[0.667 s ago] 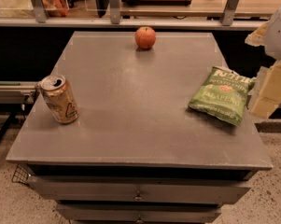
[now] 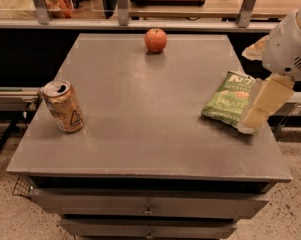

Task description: Pick orange can

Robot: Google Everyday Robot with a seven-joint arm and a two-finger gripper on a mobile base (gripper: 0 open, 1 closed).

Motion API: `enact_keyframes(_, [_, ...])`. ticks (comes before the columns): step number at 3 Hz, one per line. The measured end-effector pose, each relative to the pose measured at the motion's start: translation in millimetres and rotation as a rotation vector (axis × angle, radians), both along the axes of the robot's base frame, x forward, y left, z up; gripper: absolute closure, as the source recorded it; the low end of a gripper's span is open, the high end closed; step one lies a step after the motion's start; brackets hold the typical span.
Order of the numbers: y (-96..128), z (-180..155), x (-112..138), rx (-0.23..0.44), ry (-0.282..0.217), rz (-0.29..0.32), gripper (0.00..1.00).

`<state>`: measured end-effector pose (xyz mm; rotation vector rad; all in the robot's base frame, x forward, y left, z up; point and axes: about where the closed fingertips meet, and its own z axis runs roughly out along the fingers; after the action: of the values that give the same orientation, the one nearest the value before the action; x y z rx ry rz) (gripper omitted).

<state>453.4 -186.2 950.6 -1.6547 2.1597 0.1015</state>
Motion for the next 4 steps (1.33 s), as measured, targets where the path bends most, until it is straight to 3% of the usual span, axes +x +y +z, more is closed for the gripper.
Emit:
enact_keyframes(1, [70.2, -18.6, 27.6, 0.192, 0.003, 0.055, 0.0])
enact_keyframes(2, [153.2, -15.9, 50.2, 0.406, -0.021, 0.121, 0.0])
enact_keyframes(3, [169.5, -8.1, 54.7, 0.454, -0.039, 0.125, 0.0])
enact_keyframes(4, [169.6, -8.2, 54.4, 0.453, -0.038, 0.126, 0.0])
